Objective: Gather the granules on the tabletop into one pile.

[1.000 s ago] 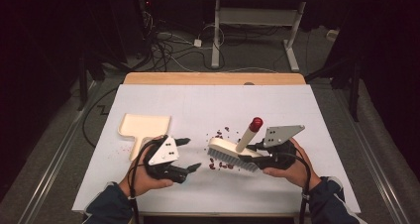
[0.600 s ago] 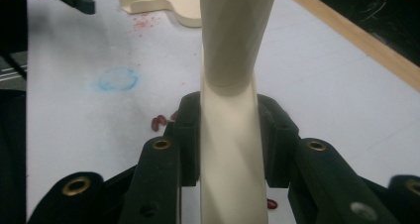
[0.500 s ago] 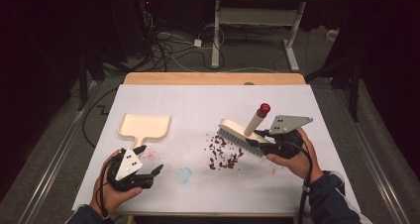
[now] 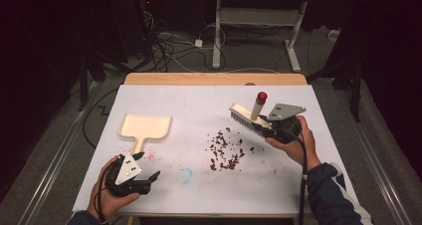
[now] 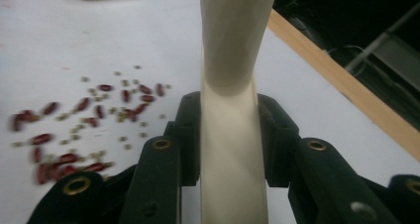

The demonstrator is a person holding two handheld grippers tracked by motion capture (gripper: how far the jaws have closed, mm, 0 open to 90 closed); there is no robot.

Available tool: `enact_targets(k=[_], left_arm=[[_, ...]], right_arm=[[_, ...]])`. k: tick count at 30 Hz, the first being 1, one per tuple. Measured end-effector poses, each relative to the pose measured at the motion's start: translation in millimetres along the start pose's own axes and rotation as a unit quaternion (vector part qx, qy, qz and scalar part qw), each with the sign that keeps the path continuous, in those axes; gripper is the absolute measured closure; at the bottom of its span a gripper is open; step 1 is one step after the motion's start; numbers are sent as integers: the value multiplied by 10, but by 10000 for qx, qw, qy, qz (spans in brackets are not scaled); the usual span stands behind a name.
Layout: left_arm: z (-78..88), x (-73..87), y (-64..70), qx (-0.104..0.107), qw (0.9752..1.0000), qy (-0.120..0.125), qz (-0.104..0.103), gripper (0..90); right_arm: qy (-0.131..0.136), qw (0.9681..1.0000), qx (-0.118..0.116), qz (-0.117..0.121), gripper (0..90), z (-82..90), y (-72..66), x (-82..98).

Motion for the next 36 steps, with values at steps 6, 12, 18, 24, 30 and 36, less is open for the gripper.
enact_targets(k=[6,12,18,24,30,36], left_arm=[[-4,38,13,25,10000,-86,22,207],[-5,88,31,56,9998,-203,-44,207],[19,131,49,76,9997,-246,-44,207],[12,134,52,79,9996,-260,-92,207],[-2,147,73,141,9993,-329,-60,207],[1,147,92,168,9992,-342,-110,207]], right_arm=[[-113,9997,148,144,677,-356,141,-30],[-403,9964,140,734,677,-709,51,-70],[-332,9938,-148,1053,677,-832,-209,-115],[-24,9901,-553,1287,674,-796,-491,-97],[221,9824,-941,1599,673,-648,-698,-60],[370,9779,-1202,1671,674,-487,-831,-42]])
Point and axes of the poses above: each handheld gripper's, and its own axes: z roughly backward along the jaws, x roughly out of its underside, y roughly to its right, the point moved 10 cm from there along -z, roughly forward along the jaws, and after that the axes turned 3 degrees about z, right-handed, at the moved point
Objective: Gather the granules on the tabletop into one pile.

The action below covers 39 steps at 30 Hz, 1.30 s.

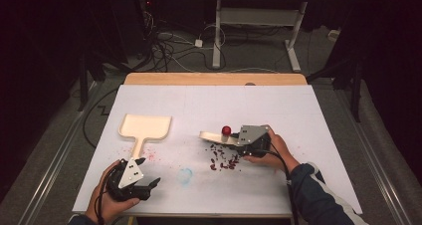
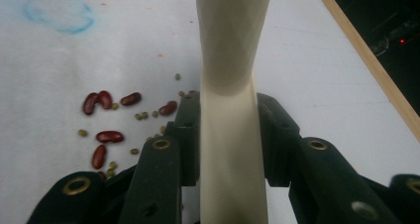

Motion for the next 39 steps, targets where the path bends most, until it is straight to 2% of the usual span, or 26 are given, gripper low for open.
enact_targets(k=[3,5,9,13,17,19,24,26,28,31,34,36,39], left_arm=[[-1,-2,7,14,10000,3,-11,207],[-3,2,10,18,10000,-26,-39,207],[-2,-2,14,21,10000,-26,-55,207],[-4,-4,14,26,10000,-29,-62,207],[-2,-16,11,5,9999,-3,-122,207],[3,-20,13,9,9999,12,-124,207],[4,-14,27,40,9999,-18,-118,207],[8,-20,32,41,9999,-3,-132,207],[12,-21,32,31,9999,-8,-164,207],[15,-29,37,29,9998,3,-193,207],[16,-41,42,25,9998,29,-212,207],[16,-50,40,24,9997,41,-219,207],[8,-58,34,3,9997,30,-224,207]], right_arm=[[15,10000,2,73,675,54,-25,-12],[27,9999,83,57,676,74,-4,-16],[154,9991,362,-126,677,147,118,-21],[273,9980,522,-225,677,244,179,-53],[319,9960,670,-499,677,399,254,-64],[233,9944,751,-699,677,481,289,-39],[-107,9877,1001,-1193,677,663,345,77],[-316,9836,1149,-1353,677,745,357,136],[-527,9774,1387,-1504,677,835,377,211],[-877,9660,1634,-1799,677,931,377,375],[-1226,9529,1867,-2053,677,950,332,541],[-1347,9487,1814,-2210,677,902,260,607],[-1323,9375,2012,-2514,677,827,192,615]])
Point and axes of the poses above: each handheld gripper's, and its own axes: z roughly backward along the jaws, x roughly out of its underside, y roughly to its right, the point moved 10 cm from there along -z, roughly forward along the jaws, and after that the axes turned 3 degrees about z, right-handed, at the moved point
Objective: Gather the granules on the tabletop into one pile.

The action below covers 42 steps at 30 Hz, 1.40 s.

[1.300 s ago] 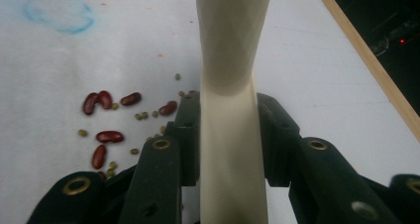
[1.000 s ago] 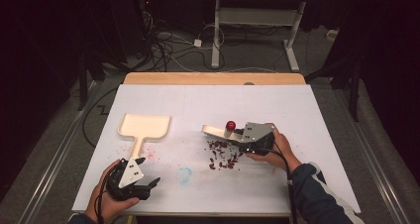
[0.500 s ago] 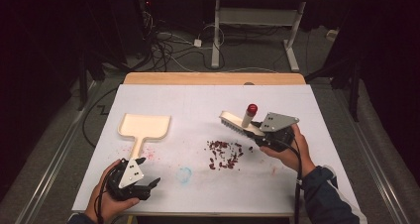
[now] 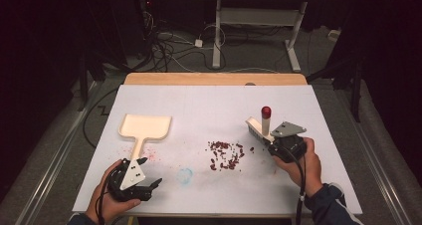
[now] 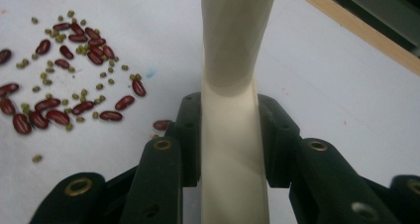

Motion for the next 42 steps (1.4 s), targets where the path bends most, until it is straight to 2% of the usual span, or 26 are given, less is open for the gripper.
enact_targets(k=[3,4,7,9,10,14,19,21,22,24,31,34,36,38,40,42], left_arm=[[-8,-7,4,4,10000,10,15,207],[-10,-9,4,8,10000,15,17,207],[-18,-9,-1,10,10000,-6,10,207],[-20,-8,4,5,10000,-27,-10,210],[-21,-9,7,4,10000,-34,-24,210],[-31,-2,7,-7,10000,-58,-36,210],[-27,9,8,2,10000,-60,-47,210],[-18,9,10,-1,10000,-47,-62,210],[-15,8,11,1,10000,-32,-61,210],[-9,14,7,7,10000,-37,-70,210],[-17,14,9,3,10000,-59,-55,210],[-19,12,3,-7,10000,-59,-43,210],[-23,12,-1,-14,10000,-55,-21,210],[-22,12,-6,-27,10000,-51,-3,210],[-17,11,-8,-42,10000,-49,-9,210],[-13,10,-9,-50,10000,-43,-7,210]], right_arm=[[-17,9999,7,-130,676,-16,-136,-21],[-45,9999,76,-140,676,-27,-177,-29],[-86,9996,265,25,676,-60,-284,-89],[3,9994,339,28,677,-109,-379,-170],[3,9994,339,28,677,-109,-379,-170],[94,9997,243,40,677,-172,-547,-298],[249,9993,215,164,676,-237,-782,-450],[260,9989,283,272,677,-264,-840,-491],[294,9985,319,337,677,-269,-847,-512],[337,9986,308,284,677,-261,-835,-538],[713,9970,269,137,677,-106,-659,-635],[974,9952,73,112,677,6,-596,-665],[1129,9933,-202,166,677,80,-584,-673],[1219,9917,-386,90,677,150,-558,-663],[1304,9891,-684,78,677,221,-562,-649],[1368,9859,-948,162,677,289,-586,-636]])
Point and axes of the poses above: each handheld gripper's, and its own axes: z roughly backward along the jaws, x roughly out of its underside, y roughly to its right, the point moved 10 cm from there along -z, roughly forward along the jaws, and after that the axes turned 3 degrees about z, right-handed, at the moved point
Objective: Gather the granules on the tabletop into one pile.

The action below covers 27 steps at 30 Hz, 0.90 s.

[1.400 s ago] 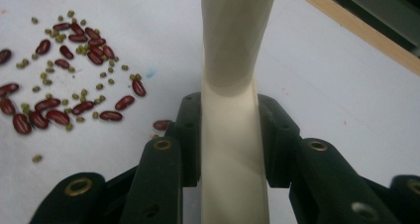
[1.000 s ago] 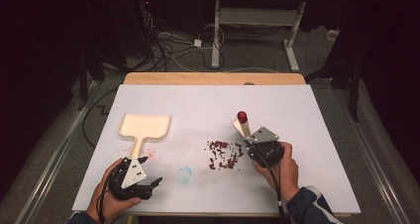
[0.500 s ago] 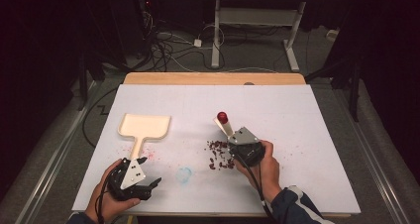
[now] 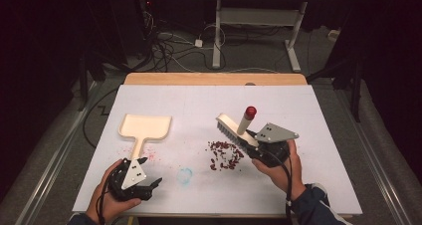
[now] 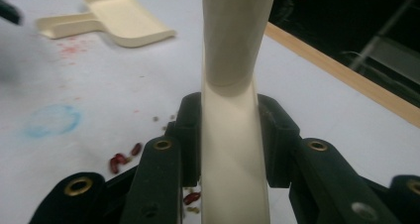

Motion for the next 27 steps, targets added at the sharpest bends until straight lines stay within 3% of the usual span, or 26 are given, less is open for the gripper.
enact_targets(k=[6,10,14,18,22,27], left_arm=[[15,-4,-21,-11,10000,49,23,210],[42,-7,-43,-41,9999,102,45,210],[81,-23,-69,-67,9997,218,133,210],[99,-34,-86,-62,9994,262,194,210],[94,-33,-77,-33,9995,248,199,209],[89,-34,-58,7,9996,245,171,209]], right_arm=[[160,9981,-593,75,676,125,-194,-74],[229,9940,-1069,79,676,139,-415,-129],[198,9858,-1665,120,676,112,-663,-128],[44,9743,-2233,280,676,57,-884,-61],[-243,9669,-2502,438,676,-16,-990,51],[-514,9624,-2640,373,677,-155,-993,190]])
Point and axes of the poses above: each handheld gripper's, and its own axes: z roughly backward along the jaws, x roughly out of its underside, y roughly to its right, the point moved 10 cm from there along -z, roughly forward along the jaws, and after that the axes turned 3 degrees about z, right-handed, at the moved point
